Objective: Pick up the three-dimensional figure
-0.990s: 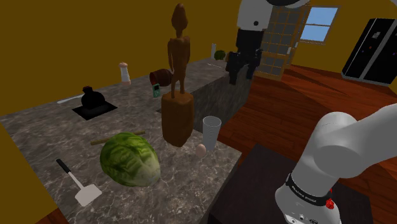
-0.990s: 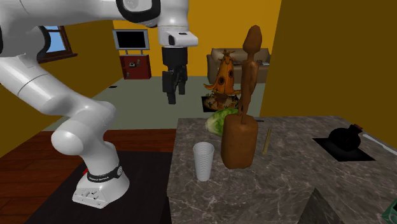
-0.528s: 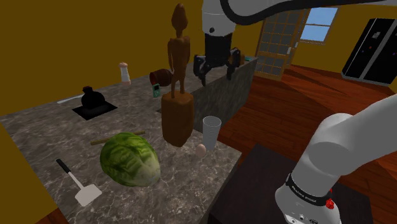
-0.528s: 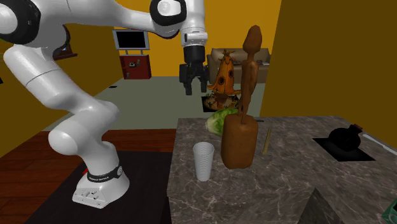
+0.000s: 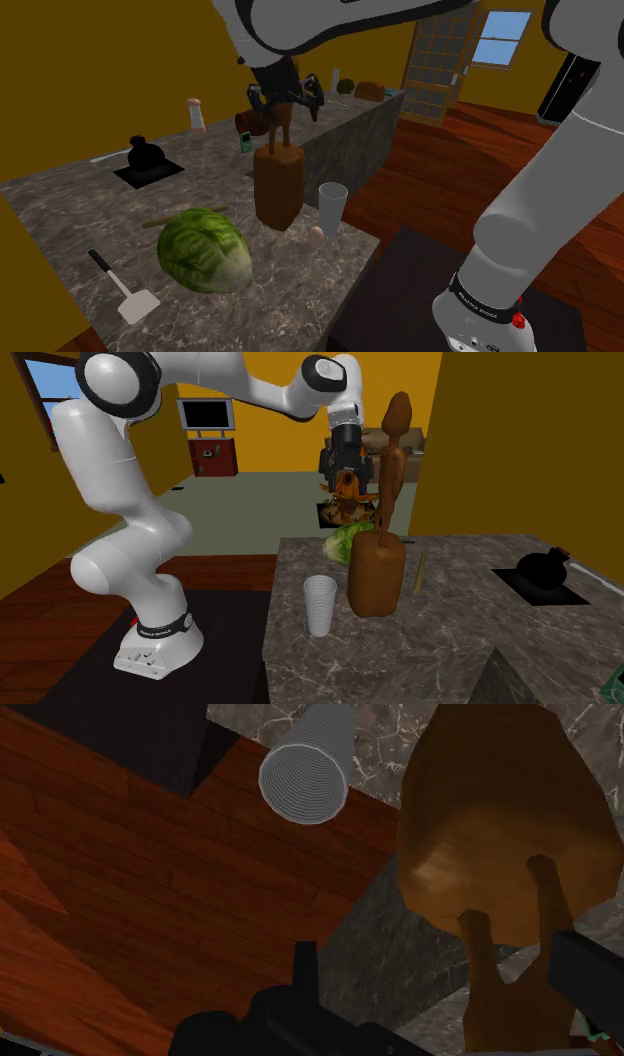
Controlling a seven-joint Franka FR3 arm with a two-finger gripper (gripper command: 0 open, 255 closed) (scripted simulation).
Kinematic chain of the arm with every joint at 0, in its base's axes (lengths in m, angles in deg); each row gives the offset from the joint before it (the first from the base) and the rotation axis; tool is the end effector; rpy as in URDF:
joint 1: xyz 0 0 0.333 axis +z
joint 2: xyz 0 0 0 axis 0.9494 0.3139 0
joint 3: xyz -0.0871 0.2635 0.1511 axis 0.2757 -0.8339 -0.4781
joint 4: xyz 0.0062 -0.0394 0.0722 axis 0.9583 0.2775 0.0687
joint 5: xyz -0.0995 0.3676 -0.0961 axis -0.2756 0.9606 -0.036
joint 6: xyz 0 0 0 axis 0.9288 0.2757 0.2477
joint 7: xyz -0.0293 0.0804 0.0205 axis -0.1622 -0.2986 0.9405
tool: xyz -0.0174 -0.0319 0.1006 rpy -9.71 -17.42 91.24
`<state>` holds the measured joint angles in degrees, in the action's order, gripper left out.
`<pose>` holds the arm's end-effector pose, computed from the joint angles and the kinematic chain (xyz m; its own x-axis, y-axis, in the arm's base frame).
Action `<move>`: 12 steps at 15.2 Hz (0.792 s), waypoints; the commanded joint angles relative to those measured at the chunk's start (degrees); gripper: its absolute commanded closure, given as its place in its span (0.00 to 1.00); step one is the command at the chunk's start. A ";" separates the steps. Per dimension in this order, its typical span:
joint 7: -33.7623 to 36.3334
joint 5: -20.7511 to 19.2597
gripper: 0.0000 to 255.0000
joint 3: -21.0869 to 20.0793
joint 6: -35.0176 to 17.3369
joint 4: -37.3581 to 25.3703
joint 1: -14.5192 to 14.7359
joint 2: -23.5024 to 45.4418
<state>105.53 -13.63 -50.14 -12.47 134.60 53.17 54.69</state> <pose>0.4687 0.2084 0.5639 0.5008 -0.7297 0.4656 -0.8649 -0.4425 0.2368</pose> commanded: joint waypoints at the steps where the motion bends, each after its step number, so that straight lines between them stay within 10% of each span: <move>1: 12.47 -9.43 0.00 -4.81 7.09 -8.27 0.15 10.99; 5: 27.08 -26.07 0.00 -1.76 24.24 -29.36 13.02 31.37; 12: 29.67 -24.61 0.00 -0.97 20.31 -24.46 12.04 30.92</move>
<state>134.66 -38.30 -51.13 8.46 109.47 65.34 85.45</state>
